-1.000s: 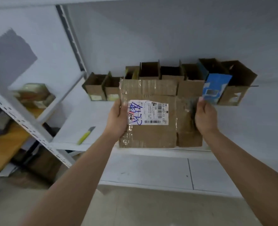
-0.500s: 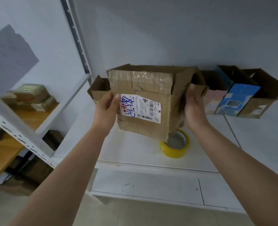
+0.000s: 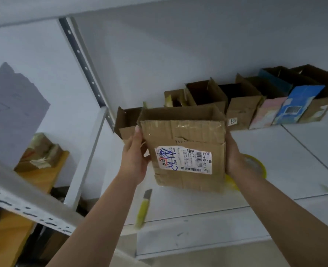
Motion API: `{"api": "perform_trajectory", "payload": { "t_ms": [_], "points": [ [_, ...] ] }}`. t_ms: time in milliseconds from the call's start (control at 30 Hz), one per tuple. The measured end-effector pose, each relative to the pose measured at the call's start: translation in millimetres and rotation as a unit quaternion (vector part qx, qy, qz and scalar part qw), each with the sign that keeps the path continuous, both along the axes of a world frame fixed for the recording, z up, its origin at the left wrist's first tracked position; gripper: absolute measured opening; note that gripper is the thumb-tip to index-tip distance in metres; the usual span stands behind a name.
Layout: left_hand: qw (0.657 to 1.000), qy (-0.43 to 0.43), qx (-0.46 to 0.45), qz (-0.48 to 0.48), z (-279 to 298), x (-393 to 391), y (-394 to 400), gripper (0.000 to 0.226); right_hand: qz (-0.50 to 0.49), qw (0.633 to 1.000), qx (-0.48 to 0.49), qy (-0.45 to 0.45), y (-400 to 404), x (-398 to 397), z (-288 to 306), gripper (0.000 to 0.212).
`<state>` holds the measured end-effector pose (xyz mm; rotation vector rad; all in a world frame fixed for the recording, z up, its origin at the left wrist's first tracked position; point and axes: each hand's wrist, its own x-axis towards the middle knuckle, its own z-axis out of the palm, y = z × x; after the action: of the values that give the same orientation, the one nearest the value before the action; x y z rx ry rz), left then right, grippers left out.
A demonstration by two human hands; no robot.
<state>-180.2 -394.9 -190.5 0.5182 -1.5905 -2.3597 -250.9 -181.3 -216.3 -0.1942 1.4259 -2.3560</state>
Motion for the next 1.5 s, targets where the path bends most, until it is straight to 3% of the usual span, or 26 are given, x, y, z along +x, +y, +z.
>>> {"api": "perform_trajectory", "payload": {
  "t_ms": [133, 233, 300, 400, 533, 800, 1033, 1100, 1267, 1400, 1500],
  "points": [
    [0.996, -0.044, 0.033, -0.076, -16, 2, -9, 0.073, -0.026, 0.998, 0.051, -0.008, 7, 17, -13, 0.065],
    [0.991, -0.066, 0.018, -0.117, -25, 1, -8, 0.051, -0.037, 0.99, 0.134, -0.04, 20, 23, -27, 0.079],
    [0.986, -0.08, 0.032, -0.141, -30, 2, -4, 0.048, -0.037, 0.988, 0.138, -0.06, 22, 29, -29, 0.087],
    [0.977, -0.057, 0.092, -0.182, -32, 3, -1, 0.063, -0.033, 0.99, 0.121, -0.066, 21, 36, -24, 0.092],
    [0.976, 0.011, 0.085, -0.203, -33, 1, -2, 0.047, -0.039, 0.991, 0.117, -0.043, 23, 44, -19, 0.081],
    [0.978, 0.024, 0.033, -0.204, -31, -2, -3, 0.024, -0.062, 0.986, 0.146, 0.043, 25, 47, -3, 0.042],
    [0.987, 0.071, 0.016, -0.146, -32, 1, -1, 0.038, -0.055, 0.984, 0.153, 0.067, 20, 40, 4, 0.016],
    [0.987, 0.086, 0.023, -0.136, -30, 6, -1, 0.036, -0.098, 0.976, 0.173, 0.088, 18, 36, 3, 0.027],
    [0.975, 0.139, -0.072, -0.156, -25, 13, -11, 0.033, -0.129, 0.957, 0.204, 0.164, 20, 33, 2, 0.04],
    [0.965, 0.106, -0.151, -0.188, -20, 14, -16, 0.036, -0.113, 0.944, 0.227, 0.211, 25, 35, 0, 0.038],
    [0.963, 0.066, -0.203, -0.165, -10, 11, -13, 0.029, -0.084, 0.956, 0.212, 0.183, 25, 38, 1, 0.03]
  ]
}}
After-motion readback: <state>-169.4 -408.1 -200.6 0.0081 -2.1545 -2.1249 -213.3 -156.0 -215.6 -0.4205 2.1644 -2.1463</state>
